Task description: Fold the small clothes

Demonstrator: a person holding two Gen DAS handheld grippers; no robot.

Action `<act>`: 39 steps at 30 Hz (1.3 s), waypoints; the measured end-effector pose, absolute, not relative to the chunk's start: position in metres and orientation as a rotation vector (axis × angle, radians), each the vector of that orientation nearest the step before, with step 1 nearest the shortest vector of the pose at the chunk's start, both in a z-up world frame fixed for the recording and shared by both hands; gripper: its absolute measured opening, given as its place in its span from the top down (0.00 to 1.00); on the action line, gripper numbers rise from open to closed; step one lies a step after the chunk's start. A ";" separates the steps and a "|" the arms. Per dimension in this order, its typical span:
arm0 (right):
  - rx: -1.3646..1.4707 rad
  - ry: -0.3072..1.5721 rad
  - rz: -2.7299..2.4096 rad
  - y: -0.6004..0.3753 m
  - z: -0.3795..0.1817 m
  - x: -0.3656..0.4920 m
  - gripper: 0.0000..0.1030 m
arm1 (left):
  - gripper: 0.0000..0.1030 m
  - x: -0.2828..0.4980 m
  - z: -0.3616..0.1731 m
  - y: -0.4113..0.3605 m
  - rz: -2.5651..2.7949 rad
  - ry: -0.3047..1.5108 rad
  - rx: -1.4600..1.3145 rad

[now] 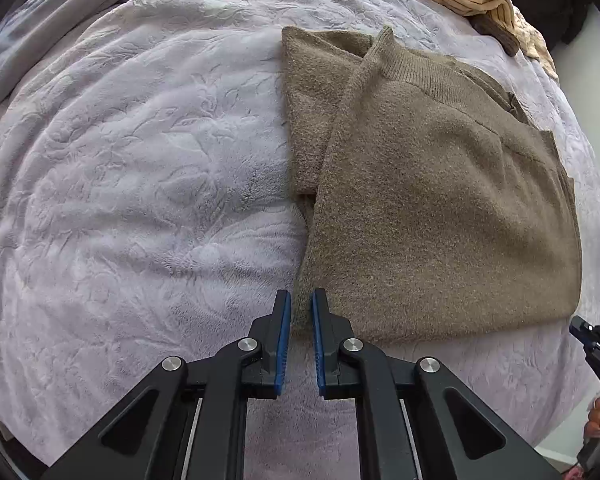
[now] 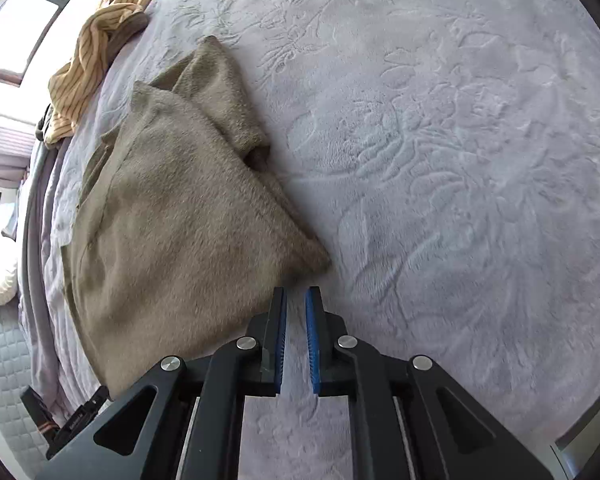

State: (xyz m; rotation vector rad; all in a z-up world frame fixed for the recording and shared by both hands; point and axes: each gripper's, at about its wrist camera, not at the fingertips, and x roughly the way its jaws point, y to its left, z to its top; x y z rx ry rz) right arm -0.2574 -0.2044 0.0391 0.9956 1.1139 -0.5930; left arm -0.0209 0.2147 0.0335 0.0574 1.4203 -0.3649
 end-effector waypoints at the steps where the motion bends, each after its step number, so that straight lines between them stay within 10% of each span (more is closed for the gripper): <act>1: 0.994 1.116 -0.577 -0.201 0.043 -0.260 0.89 | 0.88 -0.021 0.035 0.215 -0.362 1.423 0.055; 7: 0.941 1.171 -0.441 -0.160 0.046 -0.244 0.59 | 0.88 -0.022 0.037 0.218 -0.346 1.435 0.078; 31: 0.918 1.268 -0.234 -0.066 0.026 -0.195 0.43 | 0.88 -0.029 0.034 0.252 -0.293 1.449 0.118; 32: 0.917 1.269 -0.231 -0.065 0.026 -0.195 0.43 | 0.85 -0.029 0.034 0.253 -0.291 1.447 0.111; 34: 0.916 1.270 -0.221 -0.061 0.025 -0.192 0.43 | 0.00 -0.030 0.037 0.257 -0.279 1.447 0.101; 39: 0.917 1.268 -0.199 -0.052 0.026 -0.188 0.38 | 0.01 -0.027 0.045 0.264 -0.246 1.384 0.138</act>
